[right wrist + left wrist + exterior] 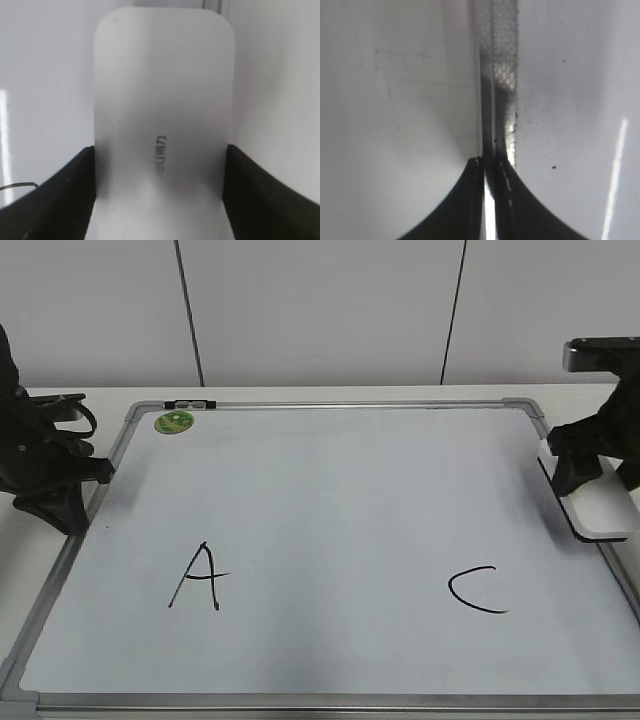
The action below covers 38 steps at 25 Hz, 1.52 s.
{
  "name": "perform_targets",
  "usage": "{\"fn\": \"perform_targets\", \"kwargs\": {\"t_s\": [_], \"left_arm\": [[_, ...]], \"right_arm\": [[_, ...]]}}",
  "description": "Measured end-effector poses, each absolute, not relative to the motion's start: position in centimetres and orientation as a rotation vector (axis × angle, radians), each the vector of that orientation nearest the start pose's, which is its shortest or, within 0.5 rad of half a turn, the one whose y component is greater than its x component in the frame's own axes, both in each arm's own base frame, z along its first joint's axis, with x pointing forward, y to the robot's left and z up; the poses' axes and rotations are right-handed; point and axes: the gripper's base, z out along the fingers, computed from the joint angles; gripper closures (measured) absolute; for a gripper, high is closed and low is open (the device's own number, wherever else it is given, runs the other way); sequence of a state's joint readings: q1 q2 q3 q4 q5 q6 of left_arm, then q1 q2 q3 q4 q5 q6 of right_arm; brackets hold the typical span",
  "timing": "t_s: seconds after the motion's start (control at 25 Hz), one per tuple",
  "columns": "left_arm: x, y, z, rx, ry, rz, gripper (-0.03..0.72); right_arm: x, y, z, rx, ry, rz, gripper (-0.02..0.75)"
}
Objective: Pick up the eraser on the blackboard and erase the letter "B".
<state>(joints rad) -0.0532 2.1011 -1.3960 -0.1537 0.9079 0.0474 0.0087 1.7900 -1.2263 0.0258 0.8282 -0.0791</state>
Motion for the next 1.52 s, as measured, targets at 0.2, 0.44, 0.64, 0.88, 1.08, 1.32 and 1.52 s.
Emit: {"fn": "perform_targets", "kwargs": {"t_s": [0.2, 0.44, 0.64, 0.88, 1.08, 1.32, 1.52], "left_arm": [[39.7, -3.2, 13.0, 0.013, 3.091, -0.191, 0.678], [39.7, -3.2, 13.0, 0.013, 3.091, -0.191, 0.678], [39.7, -3.2, 13.0, 0.013, 3.091, -0.191, 0.678], [39.7, -3.2, 13.0, 0.013, 3.091, -0.191, 0.678], [39.7, -3.2, 13.0, 0.013, 3.091, -0.191, 0.678], [39.7, -3.2, 13.0, 0.013, 3.091, -0.191, 0.678], [39.7, -3.2, 13.0, 0.013, 3.091, -0.191, 0.678]], "right_arm": [[36.1, 0.5, 19.2, -0.104, 2.896, 0.018, 0.187], [36.7, 0.5, 18.3, -0.075, 2.873, 0.021, 0.187], [37.3, 0.5, 17.7, -0.029, 2.85, 0.026, 0.187], [37.6, 0.5, 15.9, -0.026, 2.889, 0.027, 0.187], [37.8, 0.4, 16.1, -0.033, 2.884, 0.016, 0.172], [38.5, 0.4, 16.9, -0.031, 2.86, 0.008, 0.085], [39.7, 0.3, 19.6, -0.044, 2.862, -0.009, 0.08]]}}
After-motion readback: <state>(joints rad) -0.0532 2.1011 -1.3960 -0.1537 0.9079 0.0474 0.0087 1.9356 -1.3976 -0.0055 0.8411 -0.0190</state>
